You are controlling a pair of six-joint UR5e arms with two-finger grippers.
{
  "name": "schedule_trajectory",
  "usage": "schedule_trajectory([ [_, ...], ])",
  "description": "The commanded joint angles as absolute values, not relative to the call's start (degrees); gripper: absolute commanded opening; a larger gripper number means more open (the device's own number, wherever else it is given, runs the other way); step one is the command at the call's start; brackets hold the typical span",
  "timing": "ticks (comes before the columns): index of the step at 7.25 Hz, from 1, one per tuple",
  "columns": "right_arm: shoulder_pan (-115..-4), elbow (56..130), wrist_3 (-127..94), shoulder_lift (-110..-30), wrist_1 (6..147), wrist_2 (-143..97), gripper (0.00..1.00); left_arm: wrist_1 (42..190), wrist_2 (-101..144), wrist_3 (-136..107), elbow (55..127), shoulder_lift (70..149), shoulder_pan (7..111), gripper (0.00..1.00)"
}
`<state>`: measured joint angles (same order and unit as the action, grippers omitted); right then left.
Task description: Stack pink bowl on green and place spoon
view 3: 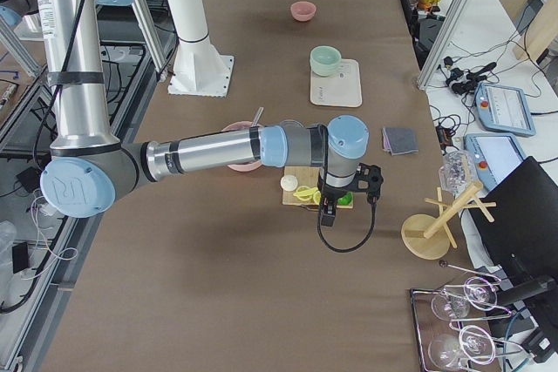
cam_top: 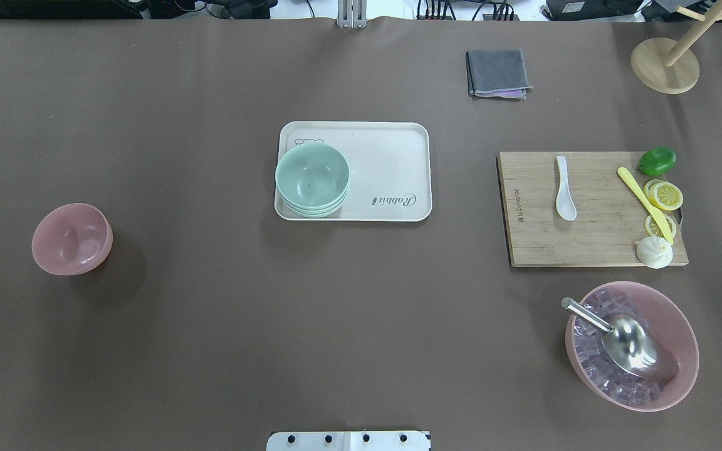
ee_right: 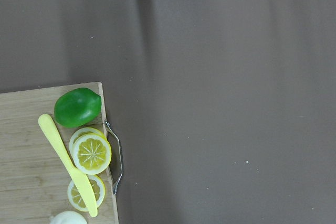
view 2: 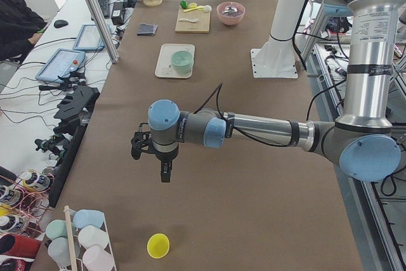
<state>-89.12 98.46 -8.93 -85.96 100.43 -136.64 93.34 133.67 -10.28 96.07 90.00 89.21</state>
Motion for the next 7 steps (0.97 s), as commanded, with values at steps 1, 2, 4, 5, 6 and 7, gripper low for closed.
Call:
schedule_trajectory([
  [1,-89.12,98.96,-9.14,-85.87,100.46,-136.67,1.00,93.34,133.51,-10.37,96.15,90.00,89.21,0.98],
  [2,-89.12,99.23,-9.14,-85.87,100.46,-136.67,1.00,93.34,133.42,-10.28,96.15,90.09,89.12,0.98],
  [4,-89.12,99.67,-9.32,-85.96,100.55,-136.76,1.00,93.34,133.42,-10.46,96.07,90.17,89.12,0.98],
  [5,-89.12,99.67,-9.32,-85.96,100.63,-136.76,1.00,93.25,133.42,-10.63,96.15,90.26,89.12,0.98],
  [6,-89.12,99.67,-9.40,-85.96,100.72,-136.76,1.00,93.25,133.33,-10.72,96.15,90.44,89.12,0.98],
  [7,-89.12,99.67,-9.40,-85.87,100.81,-136.76,1.00,93.25,133.42,-10.90,96.15,90.44,89.12,0.98],
])
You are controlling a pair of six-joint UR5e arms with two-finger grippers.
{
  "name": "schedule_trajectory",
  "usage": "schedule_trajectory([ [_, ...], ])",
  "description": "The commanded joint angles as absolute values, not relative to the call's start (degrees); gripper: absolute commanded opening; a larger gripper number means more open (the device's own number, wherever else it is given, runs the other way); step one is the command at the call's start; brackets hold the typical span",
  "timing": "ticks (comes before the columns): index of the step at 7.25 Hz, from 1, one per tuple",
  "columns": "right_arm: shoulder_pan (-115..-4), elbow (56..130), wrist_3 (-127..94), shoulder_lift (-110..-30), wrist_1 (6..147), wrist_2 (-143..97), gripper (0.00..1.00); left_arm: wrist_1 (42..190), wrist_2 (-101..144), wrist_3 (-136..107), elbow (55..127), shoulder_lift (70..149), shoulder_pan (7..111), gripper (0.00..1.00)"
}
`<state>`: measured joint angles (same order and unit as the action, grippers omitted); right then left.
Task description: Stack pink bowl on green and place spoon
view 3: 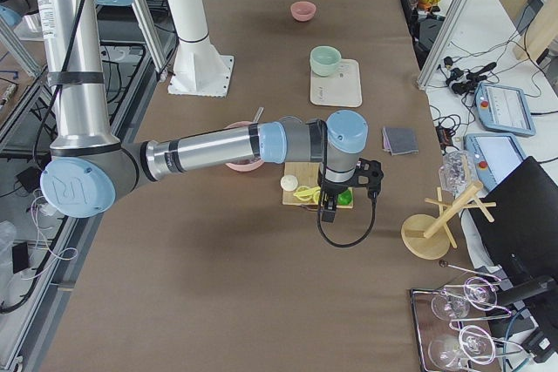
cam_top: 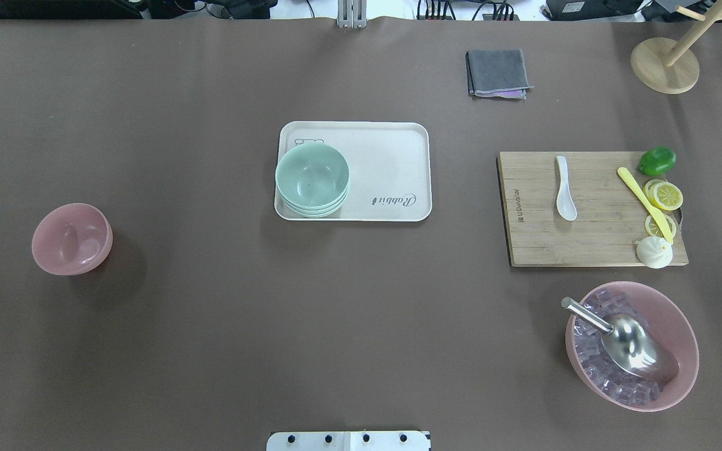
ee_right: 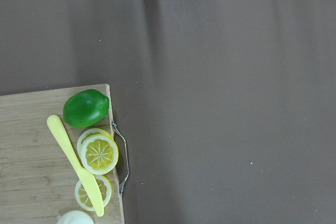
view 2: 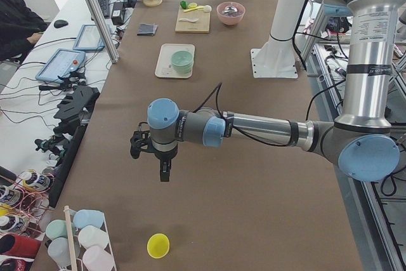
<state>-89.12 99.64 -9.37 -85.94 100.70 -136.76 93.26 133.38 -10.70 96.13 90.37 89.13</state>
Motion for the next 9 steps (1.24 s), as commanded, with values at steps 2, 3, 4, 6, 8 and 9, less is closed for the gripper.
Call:
schedule_trajectory([
  [2,-89.12,99.67,-9.40,-85.52,100.90,-136.76,1.00,93.25,133.33,-10.90,96.15,90.70,89.12,0.98],
  [3,-89.12,99.67,-9.40,-85.52,100.90,-137.11,1.00,93.16,133.33,-10.90,96.07,90.88,89.12,0.98],
  [4,-89.12,99.67,-9.40,-85.52,100.90,-137.37,1.00,93.16,133.33,-10.90,96.15,90.97,89.12,0.98],
  [6,-89.12,99.67,-9.40,-85.52,100.90,-137.37,1.00,93.25,133.24,-10.90,96.15,90.97,89.12,0.98],
  [8,-89.12,99.67,-9.40,-85.52,100.90,-137.46,1.00,93.25,133.24,-10.90,96.15,90.97,89.12,0.98],
  [9,-89.12,99.67,-9.40,-85.52,100.90,-137.55,1.00,93.16,133.24,-10.90,96.24,91.05,89.12,0.98],
])
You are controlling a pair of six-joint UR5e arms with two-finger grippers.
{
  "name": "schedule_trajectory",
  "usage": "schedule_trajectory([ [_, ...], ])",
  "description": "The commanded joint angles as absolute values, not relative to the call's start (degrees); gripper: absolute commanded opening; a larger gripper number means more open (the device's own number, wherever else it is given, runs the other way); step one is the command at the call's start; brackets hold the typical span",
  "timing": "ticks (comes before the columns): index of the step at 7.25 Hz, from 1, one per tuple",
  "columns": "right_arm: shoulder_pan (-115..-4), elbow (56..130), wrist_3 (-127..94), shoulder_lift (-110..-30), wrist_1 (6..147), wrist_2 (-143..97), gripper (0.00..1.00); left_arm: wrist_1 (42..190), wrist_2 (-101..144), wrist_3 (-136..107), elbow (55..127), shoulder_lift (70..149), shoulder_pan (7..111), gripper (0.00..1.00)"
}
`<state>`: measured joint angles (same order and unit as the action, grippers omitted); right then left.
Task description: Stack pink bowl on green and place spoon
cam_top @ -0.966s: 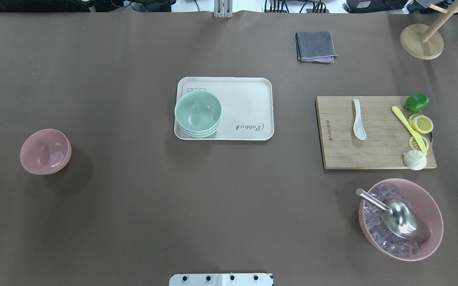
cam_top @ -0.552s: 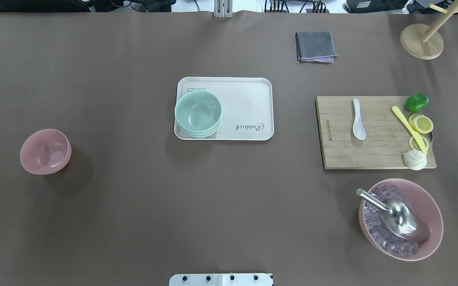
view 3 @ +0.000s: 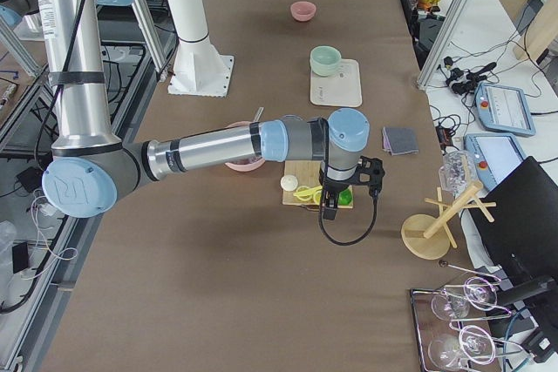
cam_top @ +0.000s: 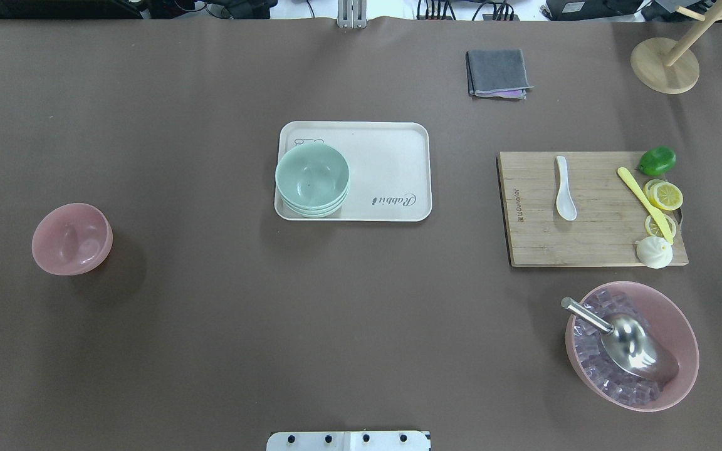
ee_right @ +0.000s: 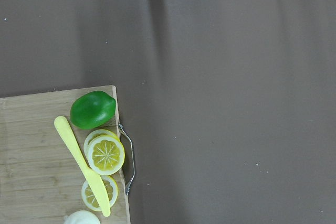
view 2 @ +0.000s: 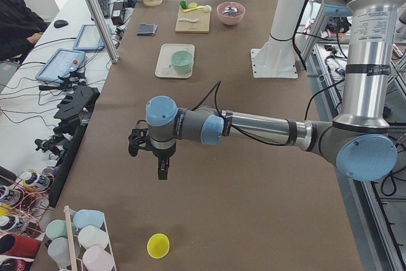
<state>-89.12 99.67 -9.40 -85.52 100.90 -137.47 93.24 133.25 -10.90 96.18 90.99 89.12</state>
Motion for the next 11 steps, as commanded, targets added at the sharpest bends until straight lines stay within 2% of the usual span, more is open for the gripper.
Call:
schedule_trajectory([
  [1,-89.12,99.67,-9.40,-85.52,100.81,-137.55,1.00,93.25,133.59,-10.90,96.41,91.05,89.12,0.98],
  [2,-89.12,99.67,-9.40,-85.52,100.81,-137.55,1.00,93.16,133.25,-10.90,100.07,90.88,89.12,0.98],
  [5,-89.12,99.67,-9.32,-85.52,100.72,-137.55,1.00,95.79,133.85,-16.47,101.77,92.89,86.49,0.98],
  [7,-89.12,99.67,-9.40,-85.52,100.90,-137.64,1.00,98.93,133.94,-28.52,100.03,98.06,75.11,0.98],
  [8,-89.12,99.58,-9.40,-85.43,100.99,-137.64,1.00,101.05,133.95,-28.83,98.37,99.65,74.45,0.98],
  [11,-89.12,99.58,-9.40,-85.52,100.81,-137.64,1.00,111.14,132.81,-40.98,97.91,95.38,65.87,0.97],
])
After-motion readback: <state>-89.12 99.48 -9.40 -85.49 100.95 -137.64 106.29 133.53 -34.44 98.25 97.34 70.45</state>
